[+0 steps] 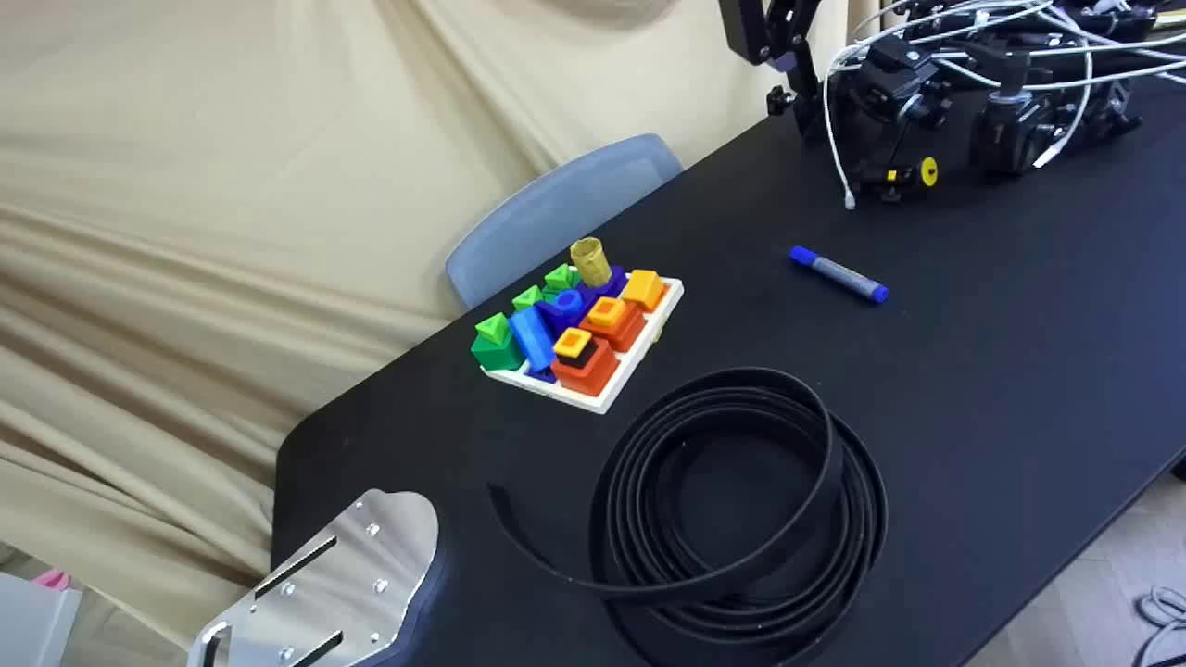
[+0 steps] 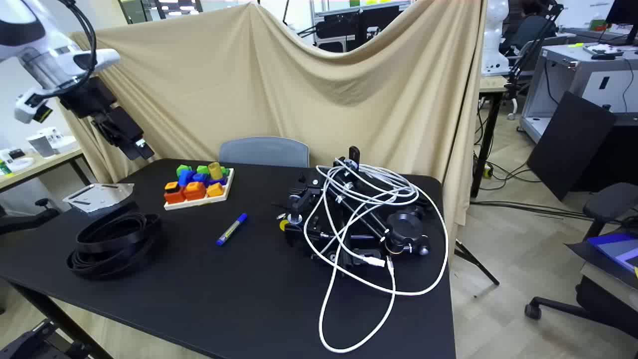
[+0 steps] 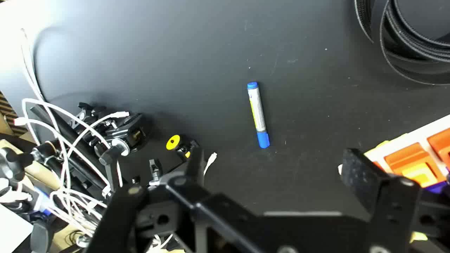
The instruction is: Move the marker to the right
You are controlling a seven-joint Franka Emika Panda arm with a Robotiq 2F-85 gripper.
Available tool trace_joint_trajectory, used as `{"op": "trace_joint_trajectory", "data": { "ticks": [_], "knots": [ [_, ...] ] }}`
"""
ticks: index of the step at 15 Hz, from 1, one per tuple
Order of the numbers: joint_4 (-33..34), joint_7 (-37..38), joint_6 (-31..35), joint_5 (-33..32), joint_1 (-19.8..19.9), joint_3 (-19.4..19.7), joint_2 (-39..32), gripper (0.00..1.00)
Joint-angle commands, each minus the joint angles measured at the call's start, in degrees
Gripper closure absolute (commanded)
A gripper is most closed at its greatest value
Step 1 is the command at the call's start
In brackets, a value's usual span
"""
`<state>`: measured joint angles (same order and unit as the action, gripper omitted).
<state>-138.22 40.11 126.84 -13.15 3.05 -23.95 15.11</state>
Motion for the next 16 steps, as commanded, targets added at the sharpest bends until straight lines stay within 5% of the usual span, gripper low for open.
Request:
{"op": "trace_joint_trajectory", "data": {
  "ticks": [1, 12, 16],
  "knots": [
    [0.12, 0.69, -0.33, -1.00, -3.14, 3.04, -0.34, 0.00],
    [0.12, 0.69, -0.32, -1.00, -3.14, 3.04, -0.34, 0.00],
    [-0.40, -4.85, 4.08, 2.09, -3.28, 8.39, -1.72, 0.00]
  ]
}}
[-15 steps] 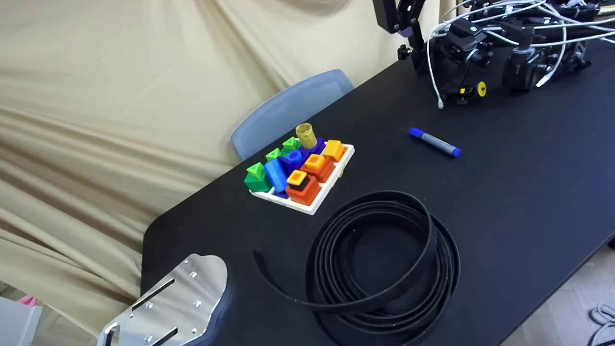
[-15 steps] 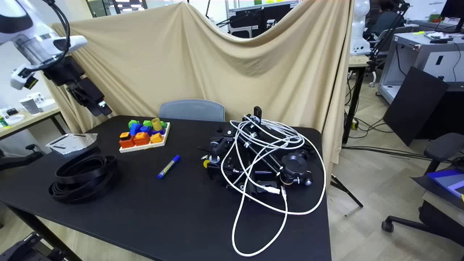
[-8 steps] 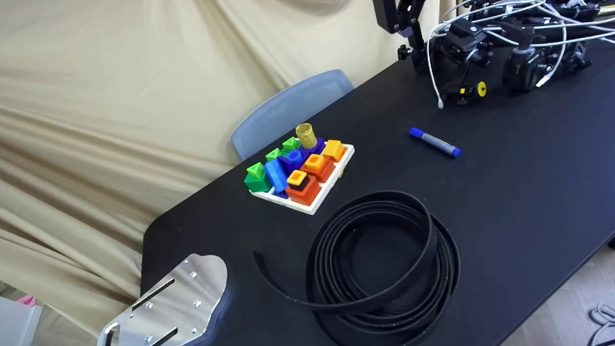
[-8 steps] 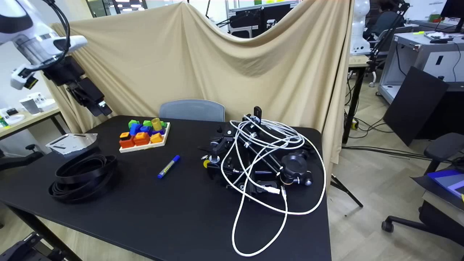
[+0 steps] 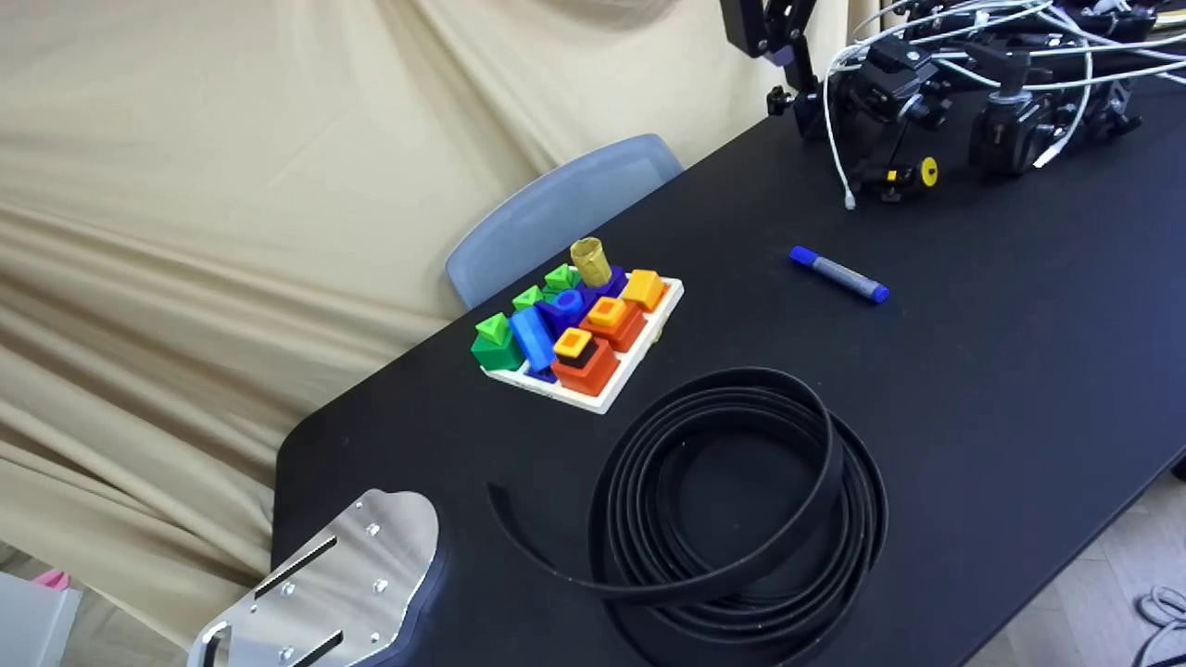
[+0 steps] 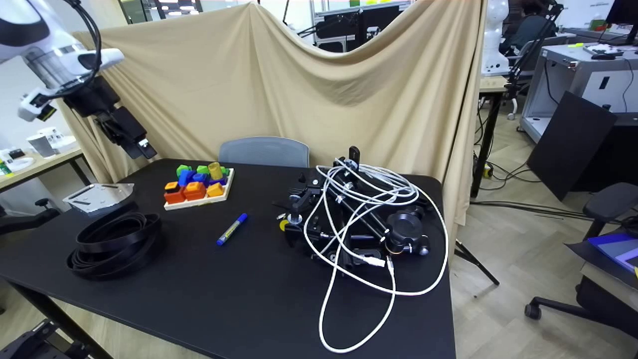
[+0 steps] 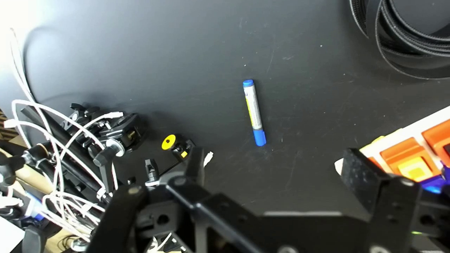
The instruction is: Move the marker to the right
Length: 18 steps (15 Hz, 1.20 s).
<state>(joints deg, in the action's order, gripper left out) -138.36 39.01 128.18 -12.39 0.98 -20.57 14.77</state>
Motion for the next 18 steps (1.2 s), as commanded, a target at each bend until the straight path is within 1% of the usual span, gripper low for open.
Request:
{"op": "trace_joint_trajectory", "data": {
  "ticks": [1, 5, 7, 9, 11, 12, 13, 14, 16, 18],
  "knots": [
    [-0.52, -6.19, 4.39, 1.81, -1.13, 6.83, -2.01, 0.00],
    [-1.14, -19.20, 11.69, 6.60, -0.44, 13.89, -6.89, 0.00],
    [-0.90, -27.52, 15.48, 11.61, -0.92, 16.81, -10.14, 0.00],
    [-0.11, -35.45, 18.19, 17.41, -1.50, 18.25, -13.64, 0.00],
    [1.03, -41.40, 18.44, 21.97, -1.62, 18.36, -17.25, 0.00],
    [1.58, -43.36, 17.98, 23.31, -1.49, 18.15, -18.93, 0.00],
    [2.33, -42.16, 16.55, 22.93, -1.29, 18.05, -20.35, 0.00],
    [-0.24, -41.21, 18.07, 21.58, -1.19, 18.17, -17.24, 0.00],
    [-0.05, -41.30, 18.47, 21.57, -1.16, 18.09, -18.82, 0.00],
    [-0.05, -41.30, 18.47, 21.56, -1.17, 18.11, -18.55, 0.00]
  ]
}}
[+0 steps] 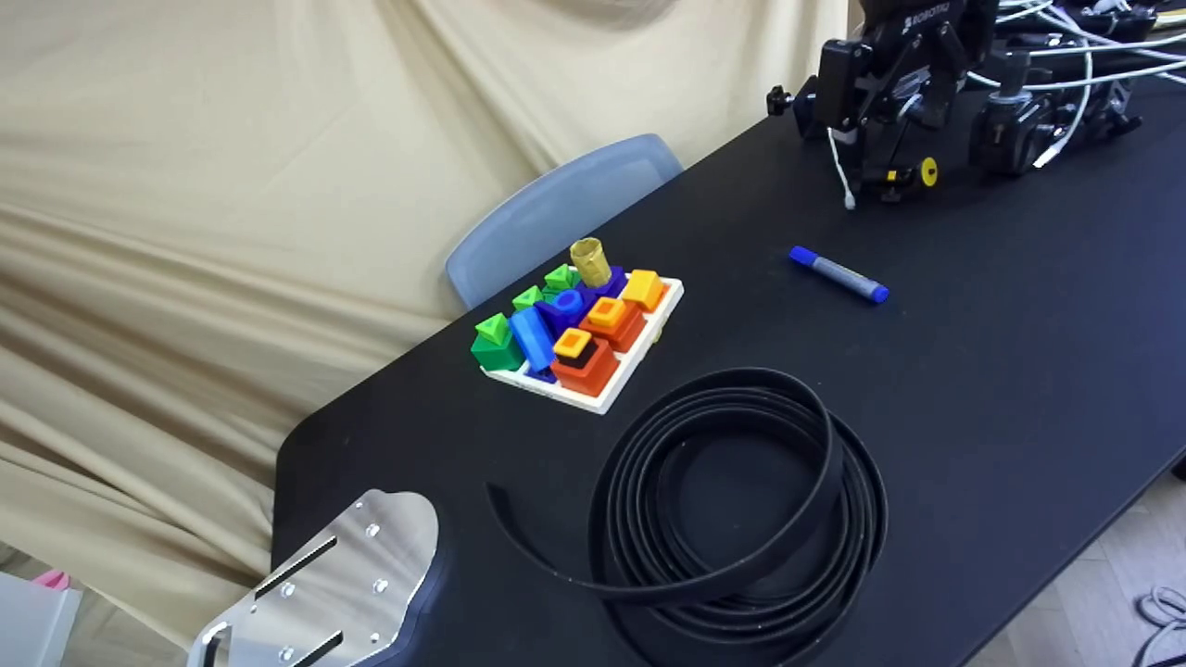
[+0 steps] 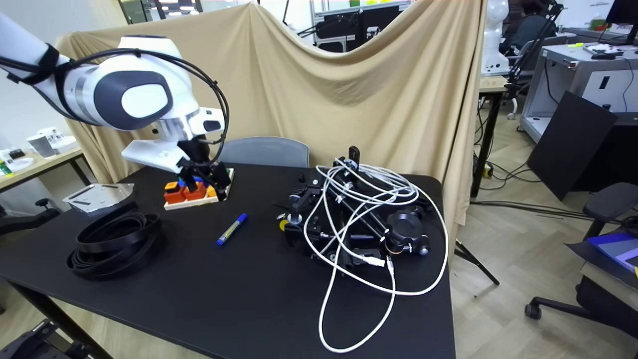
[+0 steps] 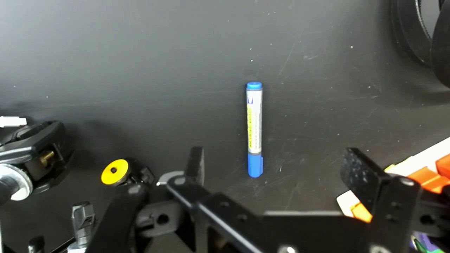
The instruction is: Move the marker to the right
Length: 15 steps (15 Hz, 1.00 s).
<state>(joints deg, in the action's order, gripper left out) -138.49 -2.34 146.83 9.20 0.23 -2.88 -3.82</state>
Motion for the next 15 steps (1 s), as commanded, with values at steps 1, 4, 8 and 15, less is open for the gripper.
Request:
{"op": "trace_joint_trajectory", "data": {
  "ticks": [1, 4, 8, 15],
  "knots": [
    [0.08, 0.05, -0.19, -0.03, -0.43, 0.43, 0.20, 0.00],
    [1.40, 0.88, 1.92, -1.31, -0.29, 0.80, -3.41, 0.00],
    [3.83, -0.40, 4.39, -1.67, -0.17, 0.83, -9.87, 0.00],
    [10.69, -2.04, 6.77, -3.92, -0.23, 0.08, -20.32, 0.00]
  ]
}}
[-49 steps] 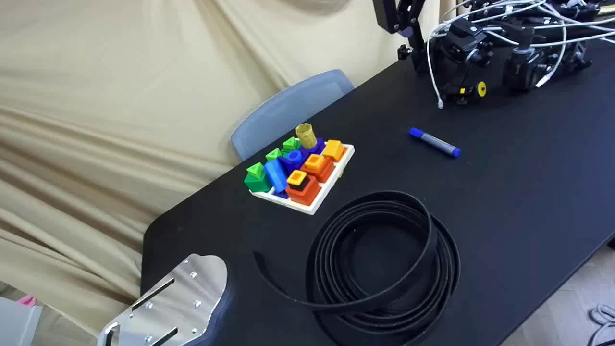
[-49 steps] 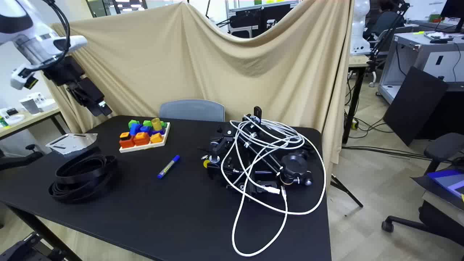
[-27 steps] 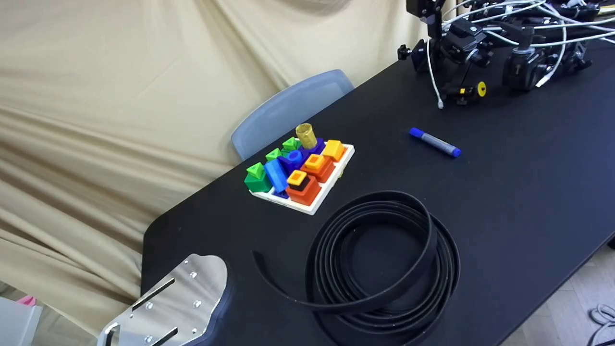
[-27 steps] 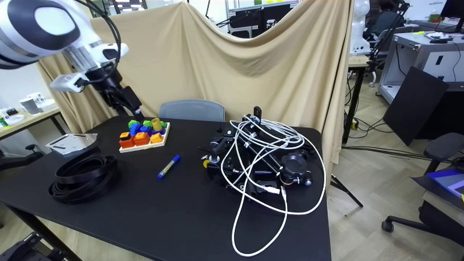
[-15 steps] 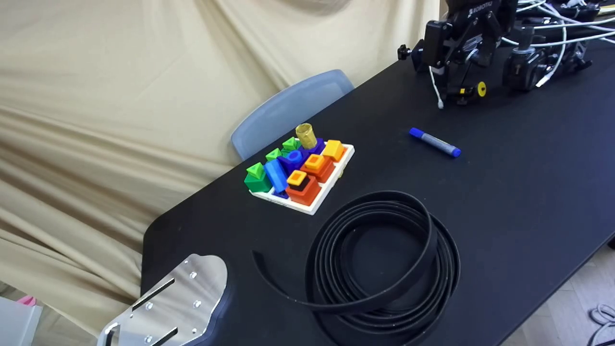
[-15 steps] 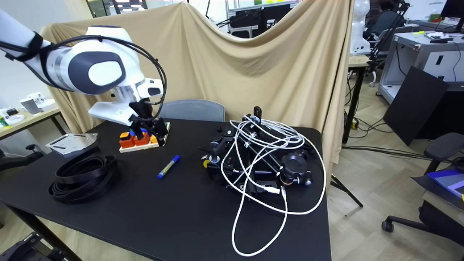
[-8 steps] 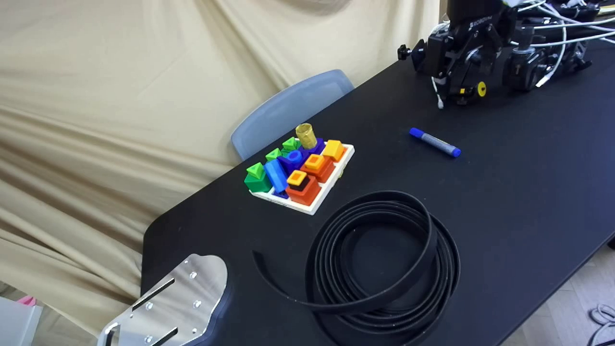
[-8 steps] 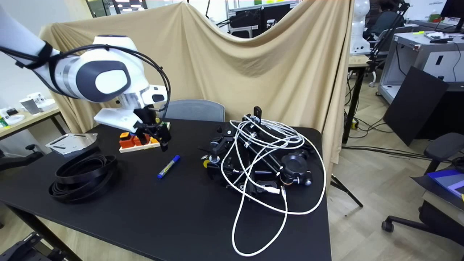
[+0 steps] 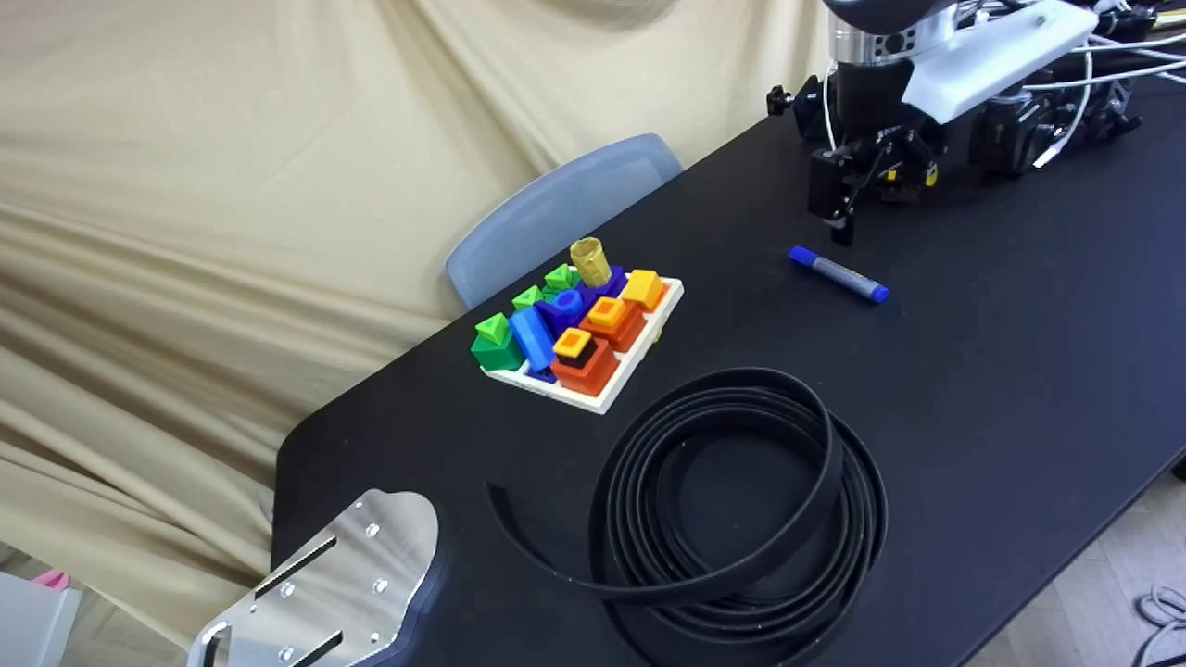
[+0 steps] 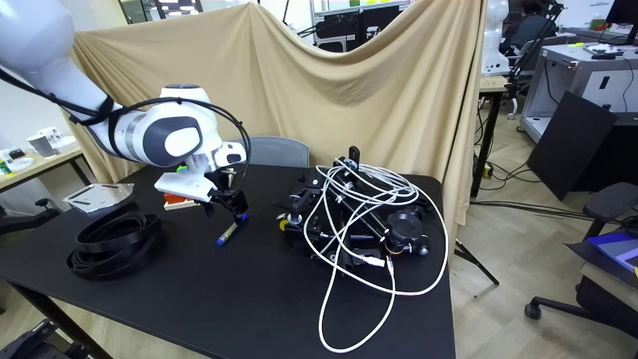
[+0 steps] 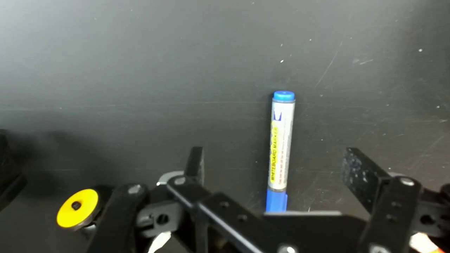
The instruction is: Move the marker to the right
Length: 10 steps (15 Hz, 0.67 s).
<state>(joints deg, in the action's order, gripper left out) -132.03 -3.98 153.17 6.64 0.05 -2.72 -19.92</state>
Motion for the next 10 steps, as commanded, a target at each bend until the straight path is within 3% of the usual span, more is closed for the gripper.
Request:
{"op": "trace_joint_trajectory", "data": {
  "ticks": [1, 8, 9, 10],
  "knots": [
    [5.25, -0.66, 0.80, -1.55, -0.04, -0.27, -5.48, 0.00],
    [11.00, -2.35, 2.08, -1.97, 0.06, -2.16, -11.59, 0.00],
    [11.56, -2.34, 1.86, -2.17, -0.08, -2.20, -12.11, 0.09],
    [12.05, -2.19, 1.86, -2.37, -0.27, -2.15, -12.62, 0.26]
  ]
}}
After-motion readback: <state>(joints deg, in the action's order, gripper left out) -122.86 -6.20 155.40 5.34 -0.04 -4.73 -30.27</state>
